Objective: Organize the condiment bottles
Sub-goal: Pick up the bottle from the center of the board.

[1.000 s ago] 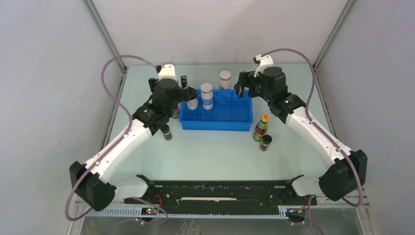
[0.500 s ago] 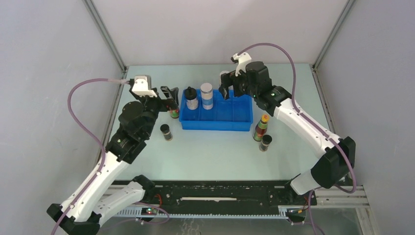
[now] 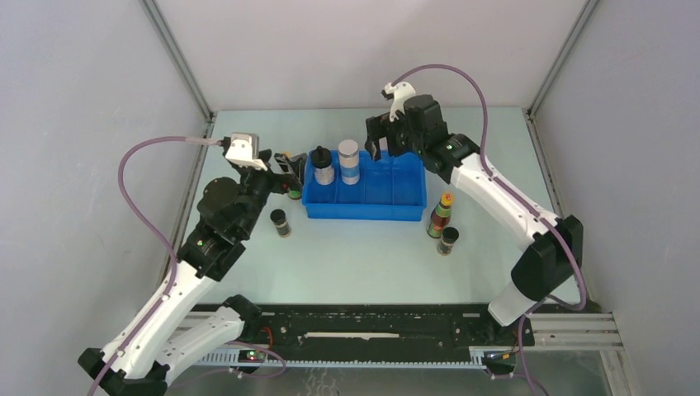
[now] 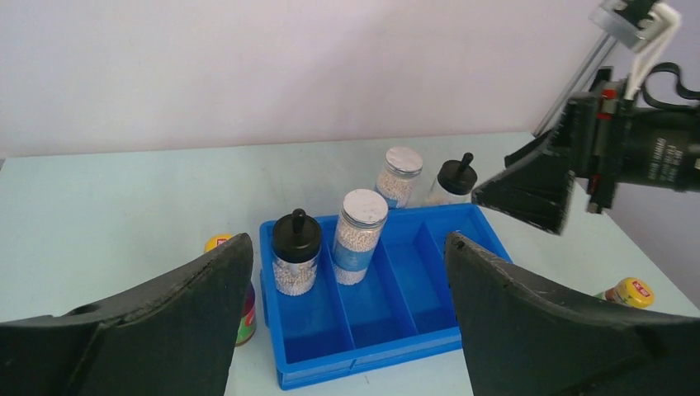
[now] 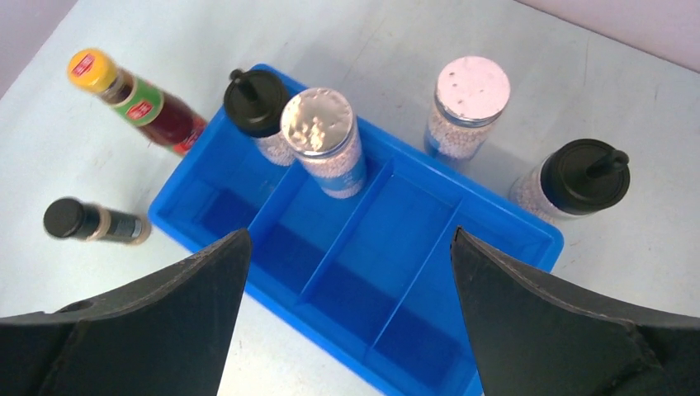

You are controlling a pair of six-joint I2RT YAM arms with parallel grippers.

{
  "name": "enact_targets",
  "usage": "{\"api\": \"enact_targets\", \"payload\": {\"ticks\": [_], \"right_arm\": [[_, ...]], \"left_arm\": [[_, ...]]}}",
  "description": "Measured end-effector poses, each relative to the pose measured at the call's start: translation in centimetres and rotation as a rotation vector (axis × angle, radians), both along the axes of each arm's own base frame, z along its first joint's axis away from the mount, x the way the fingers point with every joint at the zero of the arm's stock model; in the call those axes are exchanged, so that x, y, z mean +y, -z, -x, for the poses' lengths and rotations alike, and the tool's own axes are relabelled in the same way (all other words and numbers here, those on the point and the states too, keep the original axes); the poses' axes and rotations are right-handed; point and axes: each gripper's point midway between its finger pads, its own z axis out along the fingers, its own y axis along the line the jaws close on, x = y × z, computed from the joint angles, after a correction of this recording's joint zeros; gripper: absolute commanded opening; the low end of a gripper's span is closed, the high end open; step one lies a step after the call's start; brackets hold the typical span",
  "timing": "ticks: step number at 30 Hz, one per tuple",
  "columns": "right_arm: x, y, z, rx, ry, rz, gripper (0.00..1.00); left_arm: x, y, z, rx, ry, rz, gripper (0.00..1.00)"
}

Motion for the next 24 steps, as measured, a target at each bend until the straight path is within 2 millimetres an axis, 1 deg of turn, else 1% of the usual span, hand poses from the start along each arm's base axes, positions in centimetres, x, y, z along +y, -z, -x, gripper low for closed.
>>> {"api": "enact_targets", "payload": {"ticks": [3,4,5,12,17,22,24], "right_arm": [[-0.1,0.3,-1.7,0.017,0.031,0.0,1.0],[-0.2,0.6,-2.4,0.025,0.045,0.001,1.0],[-0.1,0.9,-2.7,0.034,0.049,0.004,1.0],[-0.2,2.4,-3.3,0.072,0.059,0.028,1.0],[-0.3,1.7,-4.2,0.057,0.074,0.026,1.0],[-1.7,1.7,-5.1,0.058,0.117,0.024,1.0],[-2.6,1.8,-5.7,0.062,0.157,0.023,1.0]], "left_arm": [[0.1,-0.2,0.0,-0.01,-0.005,0.007,0.89],[0.1,-0.2,0.0,-0.012,-0.007,0.008,0.89],[0.1,-0.1,-0.1,-0.013,-0.008,0.009,0.89],[0.1,-0.4,-0.4,-0.025,-0.016,0.016,0.89],[0.5,-0.8,-0.3,-0.045,-0.035,0.031,0.89],[0.7,-0.5,-0.2,-0.045,-0.043,0.031,0.89],[0.8,-0.2,-0.3,-0.041,-0.047,0.029,0.89]]}}
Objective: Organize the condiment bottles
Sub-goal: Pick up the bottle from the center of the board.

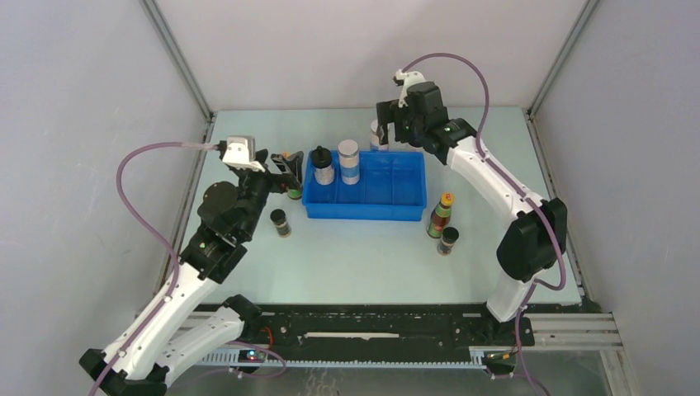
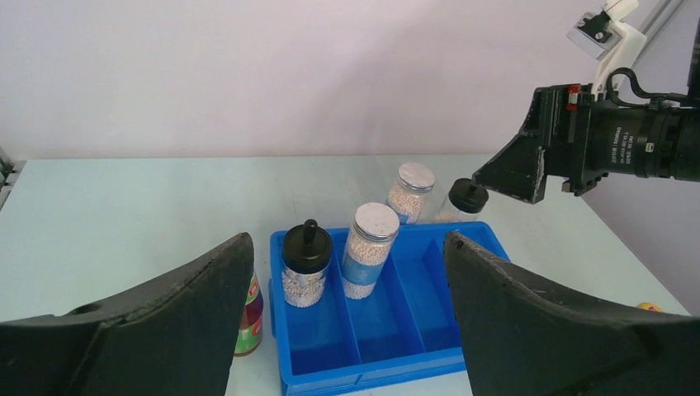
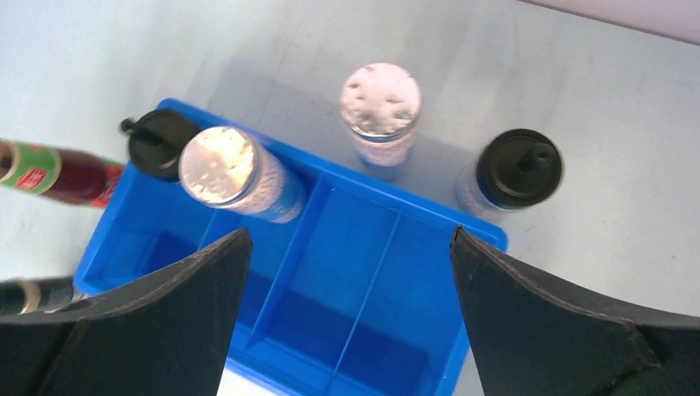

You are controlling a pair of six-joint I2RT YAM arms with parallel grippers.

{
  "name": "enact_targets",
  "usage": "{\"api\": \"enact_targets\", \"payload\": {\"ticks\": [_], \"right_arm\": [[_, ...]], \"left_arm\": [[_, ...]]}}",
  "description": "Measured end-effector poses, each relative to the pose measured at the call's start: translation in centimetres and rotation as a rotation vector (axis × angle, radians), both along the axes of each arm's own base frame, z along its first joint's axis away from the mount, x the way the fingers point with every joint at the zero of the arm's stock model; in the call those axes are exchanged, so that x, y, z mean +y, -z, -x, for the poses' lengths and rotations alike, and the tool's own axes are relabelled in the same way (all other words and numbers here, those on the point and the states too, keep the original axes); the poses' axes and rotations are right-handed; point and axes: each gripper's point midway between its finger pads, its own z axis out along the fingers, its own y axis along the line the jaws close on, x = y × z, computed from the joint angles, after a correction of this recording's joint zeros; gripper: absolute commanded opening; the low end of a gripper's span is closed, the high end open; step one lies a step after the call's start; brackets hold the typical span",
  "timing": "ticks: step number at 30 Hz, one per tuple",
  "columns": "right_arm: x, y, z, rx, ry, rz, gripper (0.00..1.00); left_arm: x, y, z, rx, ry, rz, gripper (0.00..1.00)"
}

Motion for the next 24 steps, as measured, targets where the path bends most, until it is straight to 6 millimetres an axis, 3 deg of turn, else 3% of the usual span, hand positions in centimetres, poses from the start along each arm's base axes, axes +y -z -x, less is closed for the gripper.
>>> {"api": "enact_targets", "payload": {"ticks": [12,24], "right_arm": [[-9.5,2.8,-3.6,0.116,0.341,-0.011,1.0],[-9.6,7.6,-4.8,0.242,0.373,0.029,1.0]], "left_arm": [[0.5,-0.5,0.4,-0.016,-0.013,0.012,0.89],[0.5,-0.5,0.4,-0.017,-0.012,0.01,0.89]]}}
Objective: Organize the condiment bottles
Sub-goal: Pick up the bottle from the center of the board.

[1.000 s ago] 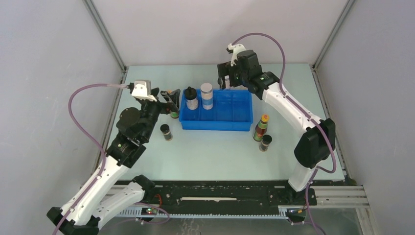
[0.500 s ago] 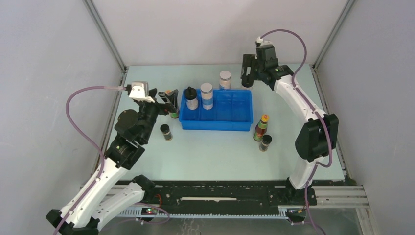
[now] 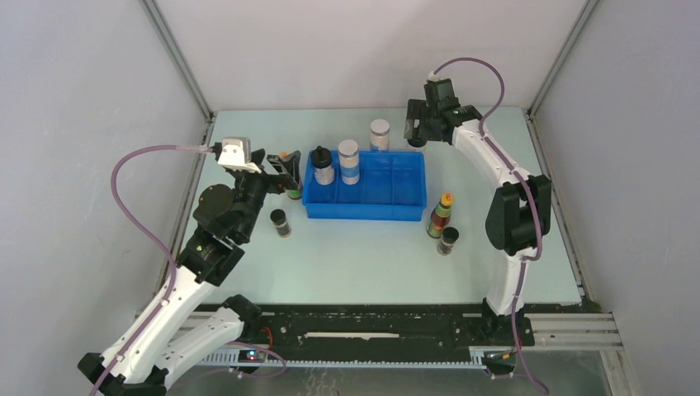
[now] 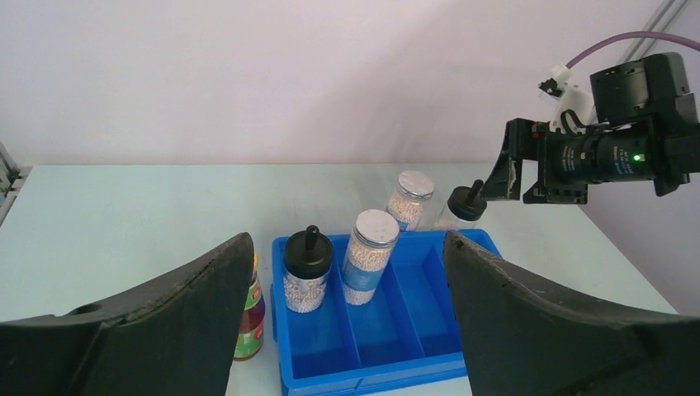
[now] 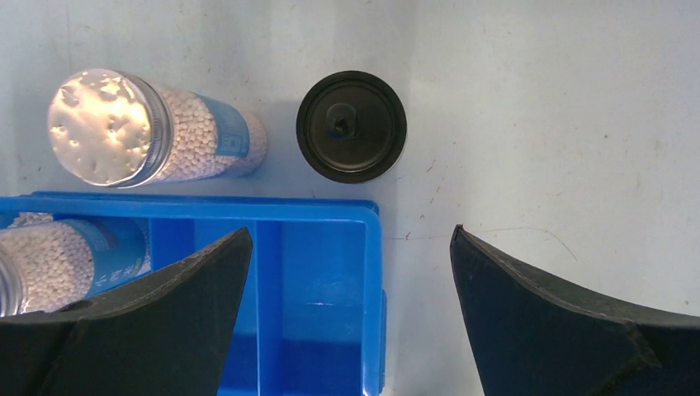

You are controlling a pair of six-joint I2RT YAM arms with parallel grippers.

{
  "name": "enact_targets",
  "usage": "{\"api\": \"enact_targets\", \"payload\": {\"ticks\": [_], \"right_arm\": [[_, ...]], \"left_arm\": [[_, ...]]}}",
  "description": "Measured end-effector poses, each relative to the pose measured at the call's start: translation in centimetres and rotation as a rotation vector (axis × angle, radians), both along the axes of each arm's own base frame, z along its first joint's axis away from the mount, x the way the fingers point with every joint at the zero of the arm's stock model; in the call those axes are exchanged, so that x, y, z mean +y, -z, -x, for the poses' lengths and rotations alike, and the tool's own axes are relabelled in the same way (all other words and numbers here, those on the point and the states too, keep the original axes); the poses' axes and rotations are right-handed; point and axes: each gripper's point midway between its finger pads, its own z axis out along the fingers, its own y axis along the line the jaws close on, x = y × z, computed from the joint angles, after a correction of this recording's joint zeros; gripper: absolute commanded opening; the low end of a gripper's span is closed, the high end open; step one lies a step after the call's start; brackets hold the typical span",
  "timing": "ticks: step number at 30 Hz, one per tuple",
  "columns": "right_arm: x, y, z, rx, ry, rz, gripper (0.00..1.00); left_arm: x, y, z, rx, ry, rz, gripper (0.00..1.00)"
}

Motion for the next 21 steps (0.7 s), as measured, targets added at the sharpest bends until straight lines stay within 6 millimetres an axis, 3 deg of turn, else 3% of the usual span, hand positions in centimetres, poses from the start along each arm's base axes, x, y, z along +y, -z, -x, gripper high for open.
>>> {"api": "enact_targets", "payload": {"ticks": [10,21], "right_arm": [[-0.1,2.0,-1.3,0.044,0.007,0.006,1.0],[0.2,2.2,-2.7,0.041,0.005,0.002,0.98]], "left_arm": [[0.0,0.8,0.0,0.006,0.002,-0.015,0.88],[-0.1,0.7,0.0,-0.007,0.005,-0.013,0.88]]}}
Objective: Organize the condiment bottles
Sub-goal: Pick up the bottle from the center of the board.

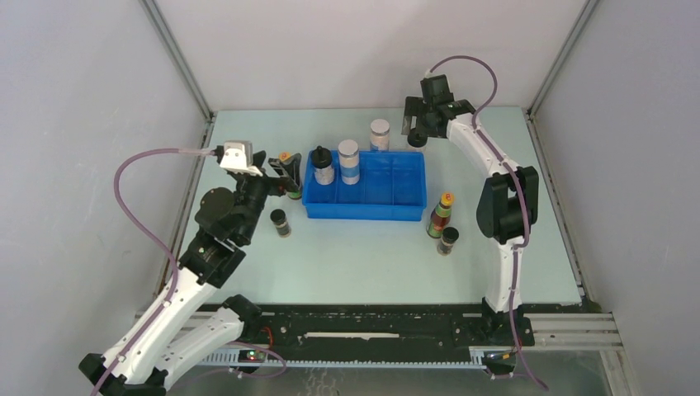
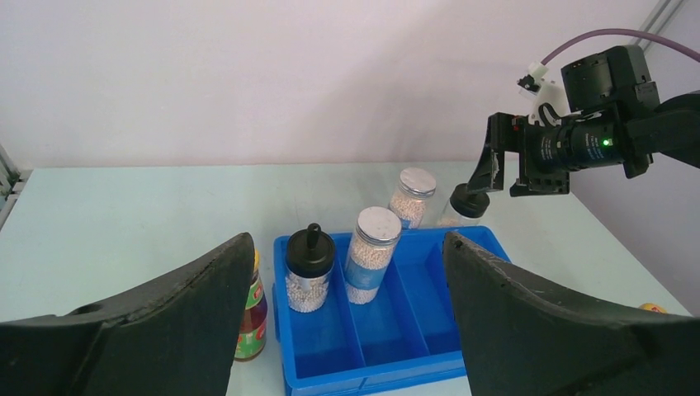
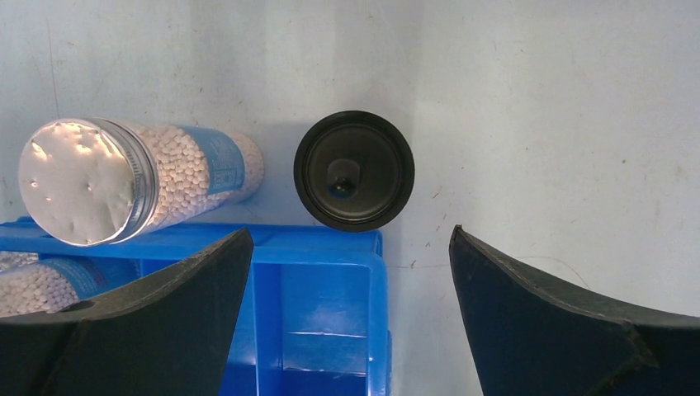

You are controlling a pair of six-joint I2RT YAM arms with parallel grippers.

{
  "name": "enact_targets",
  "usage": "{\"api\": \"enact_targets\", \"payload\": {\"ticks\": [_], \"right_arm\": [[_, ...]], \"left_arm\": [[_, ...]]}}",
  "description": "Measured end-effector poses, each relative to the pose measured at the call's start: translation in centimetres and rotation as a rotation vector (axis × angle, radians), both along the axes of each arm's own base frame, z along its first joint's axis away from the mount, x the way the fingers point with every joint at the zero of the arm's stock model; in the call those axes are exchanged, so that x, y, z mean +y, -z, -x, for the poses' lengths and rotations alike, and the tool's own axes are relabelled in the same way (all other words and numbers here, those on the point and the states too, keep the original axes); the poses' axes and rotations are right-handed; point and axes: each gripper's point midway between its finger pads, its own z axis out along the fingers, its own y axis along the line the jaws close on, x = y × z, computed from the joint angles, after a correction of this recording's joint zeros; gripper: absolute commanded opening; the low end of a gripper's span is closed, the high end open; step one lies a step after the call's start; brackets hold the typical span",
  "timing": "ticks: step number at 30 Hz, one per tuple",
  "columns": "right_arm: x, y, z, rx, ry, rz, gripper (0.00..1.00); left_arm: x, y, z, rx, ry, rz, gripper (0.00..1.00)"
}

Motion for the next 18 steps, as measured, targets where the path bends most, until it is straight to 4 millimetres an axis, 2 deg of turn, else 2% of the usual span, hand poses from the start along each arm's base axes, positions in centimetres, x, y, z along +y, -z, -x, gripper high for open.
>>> {"api": "enact_targets", "payload": {"ticks": [5,8,10,14,16,18], "right_arm": [[0.6,-0.6,0.4,-0.008,-0.023,0.014,0.98],[2.2,-2.3,2.5,-0.04,-0.097,0.028,0.99],[4.6,-4.4,5.0,-0.076,-0.192,0.037,0.99],[11.1,-9.6,9.4,-0.196,-0.416,0.016,0.99],[13.9,-10.9,11.2,-0.236,-0.514,0.007,0.99],[16.7,-11.4,13.1,-0.258,-0.609,0.003,1.0]], "left_arm": [[0.3,-0.1,0.4,-0.015,-0.001,0.01,0.86],[0.6,-0.7,0.9,-0.034,0.0,0.021,0.86],[0.8,-1.1,1.3,-0.049,0.0,0.028,0.86],[0.7,-1.7,1.8,-0.072,0.027,0.016,0.85],[0.4,-1.7,2.0,-0.076,0.045,0.006,0.85],[0.2,-1.7,2.3,-0.074,0.066,-0.007,0.85]]}}
